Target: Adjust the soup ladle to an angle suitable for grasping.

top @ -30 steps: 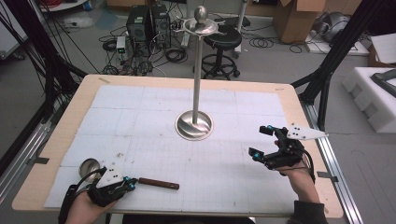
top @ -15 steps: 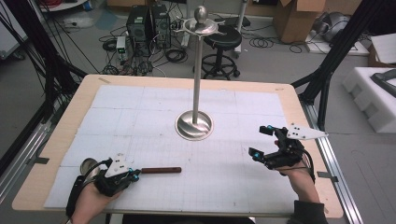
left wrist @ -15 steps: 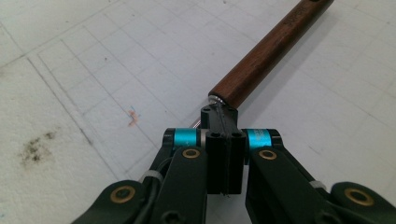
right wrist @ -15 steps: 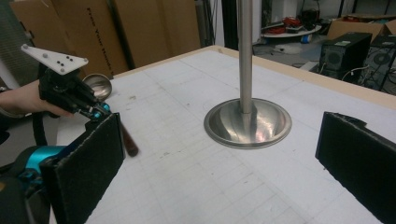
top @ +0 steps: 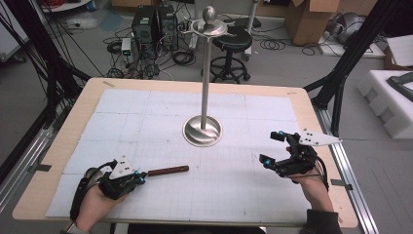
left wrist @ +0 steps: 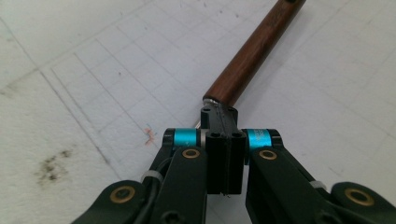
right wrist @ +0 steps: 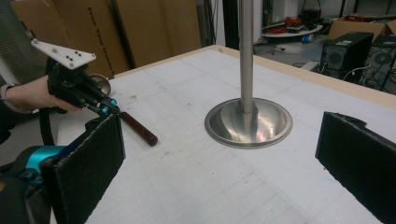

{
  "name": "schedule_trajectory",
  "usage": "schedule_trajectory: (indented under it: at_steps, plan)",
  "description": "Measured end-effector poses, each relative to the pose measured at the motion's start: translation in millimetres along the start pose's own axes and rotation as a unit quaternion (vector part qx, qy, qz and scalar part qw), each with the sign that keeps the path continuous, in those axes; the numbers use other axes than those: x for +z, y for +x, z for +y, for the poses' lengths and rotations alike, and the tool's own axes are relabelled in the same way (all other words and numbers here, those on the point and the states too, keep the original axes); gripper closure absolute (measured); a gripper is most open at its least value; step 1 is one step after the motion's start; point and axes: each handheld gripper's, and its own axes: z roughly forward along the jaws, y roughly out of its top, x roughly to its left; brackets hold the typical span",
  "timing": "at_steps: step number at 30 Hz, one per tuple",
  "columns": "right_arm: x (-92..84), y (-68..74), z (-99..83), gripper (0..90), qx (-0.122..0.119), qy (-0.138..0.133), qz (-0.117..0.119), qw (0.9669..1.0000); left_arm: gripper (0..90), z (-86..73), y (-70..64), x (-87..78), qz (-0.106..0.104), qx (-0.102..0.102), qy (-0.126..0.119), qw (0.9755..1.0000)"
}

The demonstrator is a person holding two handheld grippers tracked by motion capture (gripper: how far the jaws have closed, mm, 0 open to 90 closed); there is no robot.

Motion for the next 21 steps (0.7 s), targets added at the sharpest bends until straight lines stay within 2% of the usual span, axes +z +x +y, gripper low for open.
schedule_trajectory:
  at_steps: [2,4,8,9,10,11,13,14,15,17,18,19,21]
  plan:
    - [-0.6,-0.7,-0.3,0.3,0.002,0.000,-0.002,1.0000,89.0,5.0,1.7,-13.6,-0.005,0.004,-0.023,0.9997]
    - [-0.8,-0.8,-0.4,0.3,0.003,0.001,-0.002,1.0000,87.4,7.3,2.9,-19.3,-0.009,0.007,-0.030,0.9995]
    - [-1.4,-0.4,0.0,0.3,0.003,-0.002,-0.001,1.0000,87.6,13.9,10.2,-32.6,-0.005,0.020,-0.033,0.9992]
    - [-1.4,-0.6,0.0,0.3,0.003,-0.002,-0.001,1.0000,87.4,15.1,13.0,-35.4,-0.008,0.025,-0.034,0.9991]
    - [-0.8,-1.0,-0.1,0.3,0.001,-0.002,-0.003,1.0000,84.7,17.4,18.5,-39.6,-0.023,0.033,-0.034,0.9986]
    - [-0.8,-1.0,-0.1,0.3,0.001,-0.002,-0.003,1.0000,83.7,17.4,18.5,-39.6,-0.023,0.033,-0.034,0.9986]
    - [-0.6,-0.8,-0.1,0.3,0.003,-0.001,-0.002,1.0000,81.9,20.7,23.9,-44.0,-0.036,0.051,-0.033,0.9975]
    - [-0.6,-1.1,-0.2,0.3,0.002,-0.001,-0.002,1.0000,78.2,23.9,28.2,-47.3,-0.040,0.061,-0.028,0.9969]
    - [-0.6,-1.1,-0.2,0.3,0.002,-0.001,-0.002,1.0000,78.2,25.0,29.5,-48.1,-0.042,0.063,-0.027,0.9967]
    - [-0.6,-1.1,-0.2,0.3,0.003,-0.001,-0.002,1.0000,72.6,29.2,34.8,-51.3,-0.055,0.079,-0.019,0.9952]
    - [-0.7,-0.8,-0.2,0.3,0.003,-0.001,-0.002,1.0000,67.0,31.5,36.7,-53.2,-0.061,0.095,-0.016,0.9935]
    - [-0.7,-0.8,-0.2,0.3,0.003,-0.001,-0.002,1.0000,67.0,32.8,38.0,-54.3,-0.068,0.108,-0.014,0.9917]
    - [-0.8,-1.0,-0.2,0.3,0.004,-0.001,-0.002,1.0000,61.5,36.6,41.0,-57.1,-0.088,0.134,-0.009,0.9870]
